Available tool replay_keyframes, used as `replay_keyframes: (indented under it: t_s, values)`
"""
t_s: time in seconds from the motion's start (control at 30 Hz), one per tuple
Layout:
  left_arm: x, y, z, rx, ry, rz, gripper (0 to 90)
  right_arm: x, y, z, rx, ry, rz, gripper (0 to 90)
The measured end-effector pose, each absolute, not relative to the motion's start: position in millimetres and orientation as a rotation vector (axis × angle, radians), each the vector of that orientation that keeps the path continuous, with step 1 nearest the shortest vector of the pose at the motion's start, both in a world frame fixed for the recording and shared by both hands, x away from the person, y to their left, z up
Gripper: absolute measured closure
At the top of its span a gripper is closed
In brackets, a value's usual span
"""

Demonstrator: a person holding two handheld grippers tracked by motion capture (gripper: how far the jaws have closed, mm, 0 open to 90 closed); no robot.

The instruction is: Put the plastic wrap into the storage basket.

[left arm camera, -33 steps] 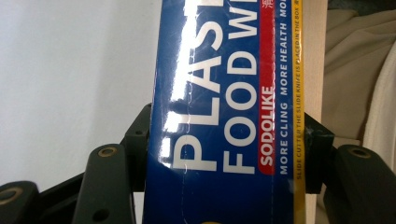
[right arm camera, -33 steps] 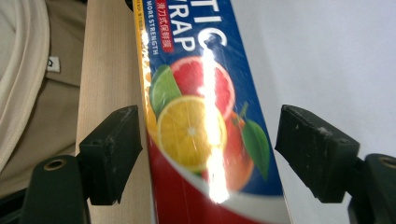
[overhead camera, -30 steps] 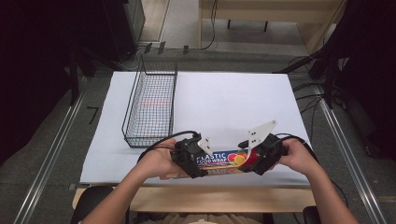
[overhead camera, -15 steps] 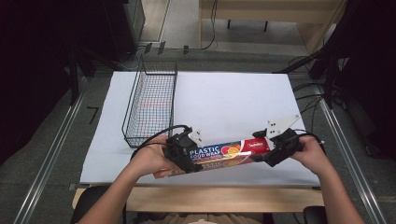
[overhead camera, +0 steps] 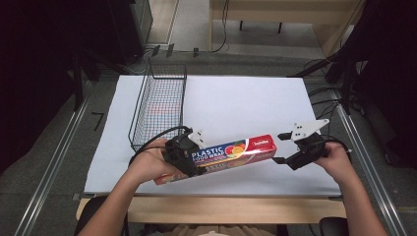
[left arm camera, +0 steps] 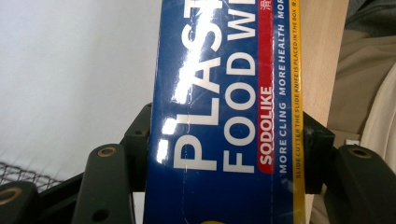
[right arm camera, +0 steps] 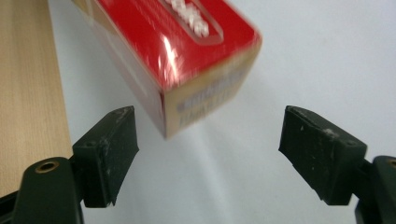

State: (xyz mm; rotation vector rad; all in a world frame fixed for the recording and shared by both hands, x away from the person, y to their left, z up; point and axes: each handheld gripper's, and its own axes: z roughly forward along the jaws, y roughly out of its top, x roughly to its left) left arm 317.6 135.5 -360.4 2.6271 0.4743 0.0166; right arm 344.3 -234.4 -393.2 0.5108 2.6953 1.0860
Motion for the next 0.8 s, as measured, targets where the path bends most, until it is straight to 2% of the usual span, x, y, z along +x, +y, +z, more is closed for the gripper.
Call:
replay_keyframes:
  t_s: [0.8]
  values:
    - [331, 169, -337, 2.515, 0.679, 0.115, 39.8, 354, -206, -444, 0.727, 2.708, 0.934, 19.9]
